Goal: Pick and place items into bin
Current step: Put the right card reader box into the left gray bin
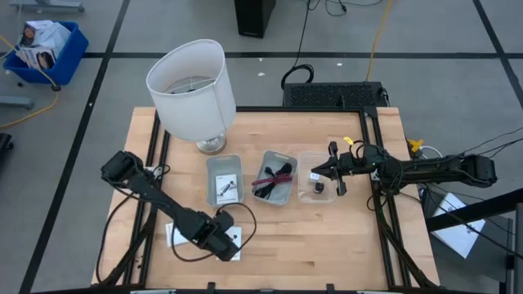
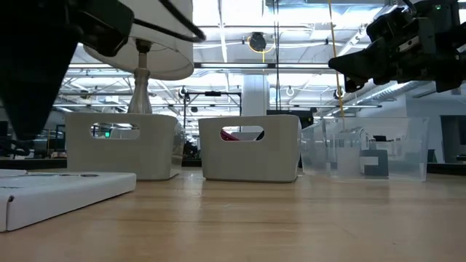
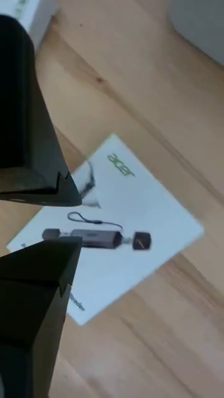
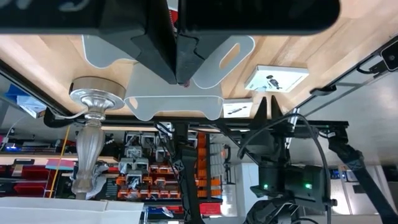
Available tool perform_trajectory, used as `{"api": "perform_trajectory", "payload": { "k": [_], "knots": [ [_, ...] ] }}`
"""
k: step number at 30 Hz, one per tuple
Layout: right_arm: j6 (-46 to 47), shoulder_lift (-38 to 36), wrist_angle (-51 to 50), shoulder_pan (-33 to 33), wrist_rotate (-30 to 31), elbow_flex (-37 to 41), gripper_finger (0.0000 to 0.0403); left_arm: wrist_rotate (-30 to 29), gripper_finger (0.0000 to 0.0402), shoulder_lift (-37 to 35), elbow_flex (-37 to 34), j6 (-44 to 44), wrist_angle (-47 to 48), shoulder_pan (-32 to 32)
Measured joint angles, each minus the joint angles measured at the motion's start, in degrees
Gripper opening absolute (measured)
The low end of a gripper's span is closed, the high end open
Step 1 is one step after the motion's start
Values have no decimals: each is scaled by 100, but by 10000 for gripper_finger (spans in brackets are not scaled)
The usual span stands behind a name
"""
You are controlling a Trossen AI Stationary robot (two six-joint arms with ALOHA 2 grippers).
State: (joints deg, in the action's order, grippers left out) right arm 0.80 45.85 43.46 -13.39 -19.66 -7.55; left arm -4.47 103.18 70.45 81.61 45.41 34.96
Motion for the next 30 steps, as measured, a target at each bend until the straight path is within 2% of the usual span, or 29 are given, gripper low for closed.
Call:
{"api": "perform_trajectory", "payload": {
  "k": [7, 13, 16, 22, 26, 30],
  "knots": [
    [-39, 0, 0, 0, 0, 0, 0, 38, 93, 0, -2, 511, 206, -104],
    [-317, 0, 0, -1, 0, 0, 0, -26, 93, 0, -1, -1372, 122, -47],
    [-347, 0, 3, -2, 0, 0, 0, -59, 93, 0, -2, -2040, 126, 10],
    [-494, 1, 137, -1, 2, 0, 0, 73, 93, 0, 0, -1930, 205, -2],
    [-564, 1, 142, 0, 1, 0, 0, 191, 93, 0, -2, -3231, 202, 157],
    [-599, 1, 136, -1, 2, 0, 0, 158, 93, 0, -2, -5445, 255, 400]
  ]
}}
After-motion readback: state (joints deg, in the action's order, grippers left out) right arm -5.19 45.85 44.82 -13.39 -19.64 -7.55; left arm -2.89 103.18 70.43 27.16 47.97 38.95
